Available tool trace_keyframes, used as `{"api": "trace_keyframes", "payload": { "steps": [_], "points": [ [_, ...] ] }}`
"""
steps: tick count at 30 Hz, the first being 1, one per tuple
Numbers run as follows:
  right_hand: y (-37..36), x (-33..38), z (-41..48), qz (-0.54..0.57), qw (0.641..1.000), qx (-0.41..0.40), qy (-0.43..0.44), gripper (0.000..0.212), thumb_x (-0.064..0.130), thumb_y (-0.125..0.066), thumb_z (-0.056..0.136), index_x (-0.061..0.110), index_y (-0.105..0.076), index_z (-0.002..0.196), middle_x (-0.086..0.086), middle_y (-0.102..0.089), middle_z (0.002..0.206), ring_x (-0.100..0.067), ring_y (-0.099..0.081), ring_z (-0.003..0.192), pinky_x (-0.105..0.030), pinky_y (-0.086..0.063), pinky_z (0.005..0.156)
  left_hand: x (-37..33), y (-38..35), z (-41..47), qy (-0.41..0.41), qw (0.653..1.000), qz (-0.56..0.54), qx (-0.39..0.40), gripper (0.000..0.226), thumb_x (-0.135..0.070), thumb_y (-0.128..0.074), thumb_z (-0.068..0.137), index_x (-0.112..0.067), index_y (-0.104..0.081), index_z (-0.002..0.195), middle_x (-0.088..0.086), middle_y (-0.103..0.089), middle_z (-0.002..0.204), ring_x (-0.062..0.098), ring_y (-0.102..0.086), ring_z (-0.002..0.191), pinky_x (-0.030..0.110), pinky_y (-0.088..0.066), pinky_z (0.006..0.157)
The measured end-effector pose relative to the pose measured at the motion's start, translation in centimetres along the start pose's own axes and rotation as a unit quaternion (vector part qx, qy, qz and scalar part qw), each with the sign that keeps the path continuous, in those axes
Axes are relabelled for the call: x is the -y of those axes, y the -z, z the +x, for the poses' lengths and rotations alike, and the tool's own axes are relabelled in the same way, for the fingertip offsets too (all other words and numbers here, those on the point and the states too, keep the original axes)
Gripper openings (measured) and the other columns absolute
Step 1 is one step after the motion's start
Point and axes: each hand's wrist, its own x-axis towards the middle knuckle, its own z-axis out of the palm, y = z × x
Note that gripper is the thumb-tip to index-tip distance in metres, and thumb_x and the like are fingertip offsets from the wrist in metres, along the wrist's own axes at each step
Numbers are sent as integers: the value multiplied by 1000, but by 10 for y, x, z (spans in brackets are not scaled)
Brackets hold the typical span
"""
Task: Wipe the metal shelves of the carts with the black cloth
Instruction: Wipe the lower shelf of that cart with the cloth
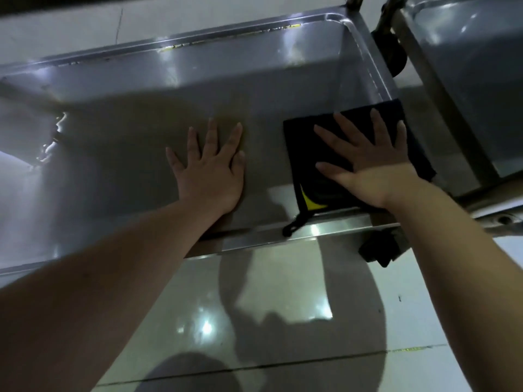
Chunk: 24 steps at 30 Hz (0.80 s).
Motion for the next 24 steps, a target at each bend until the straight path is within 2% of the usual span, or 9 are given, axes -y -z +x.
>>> {"api": "trace_keyframes", "payload": {
  "steps": [2,4,7,9,13,18,21,24],
  "points": [
    [-4,0,-20,3,1000,-2,4,70,86,-11,77,68,8,142,26,12,161,-31,18,149,-57,16,115,0,5,3,-9,1000,-11,25,51,-50,-16,104,-54,0,152,-8,7,166,28,11,152,63,9,116],
    [-4,1,-21,9,1000,0,1,70,85,-8,74,69,9,141,27,12,160,-30,19,149,-57,17,115,8,15,5,-22,998,-44,36,50,-46,-20,105,-48,-10,154,-6,0,166,29,9,152,61,6,117],
    [-4,1,-18,5,1000,5,-6,71,86,-7,74,69,9,141,27,13,160,-30,19,149,-57,17,116,44,25,8,-50,998,-37,3,48,-43,-23,106,-34,-29,153,1,-12,166,28,1,152,56,-3,121],
    [-5,1,-19,5,1000,1,-8,71,85,-8,75,68,7,142,27,12,160,-30,18,149,-58,15,116,79,25,8,-45,999,-8,-8,50,-46,-22,105,-37,-24,154,-2,-7,166,27,3,152,56,-1,120],
    [-5,20,-25,-8,1000,18,-7,71,82,-1,74,66,14,142,24,17,160,-39,19,147,-64,12,114,112,19,8,-30,999,17,8,53,-57,-19,101,-53,-5,152,-12,2,166,25,8,152,67,7,114],
    [-15,118,-44,-37,996,38,69,76,78,14,69,58,25,142,15,24,161,-51,21,143,-72,10,110,109,17,6,-37,999,30,-2,53,-59,-17,101,-54,-1,151,-11,3,166,24,5,152,72,4,112],
    [-20,172,-33,-27,994,29,105,66,78,3,82,58,20,144,15,25,160,-51,26,141,-75,14,106,110,17,5,-37,999,29,-3,52,-52,-18,103,-53,1,152,-11,4,166,23,6,152,71,4,112],
    [-14,177,3,-8,996,29,84,59,73,-8,92,61,16,144,18,25,160,-47,28,142,-74,16,105,110,16,1,-40,999,25,-8,53,-43,-20,104,-52,0,152,-12,2,166,22,5,153,71,3,113]
  ]
}}
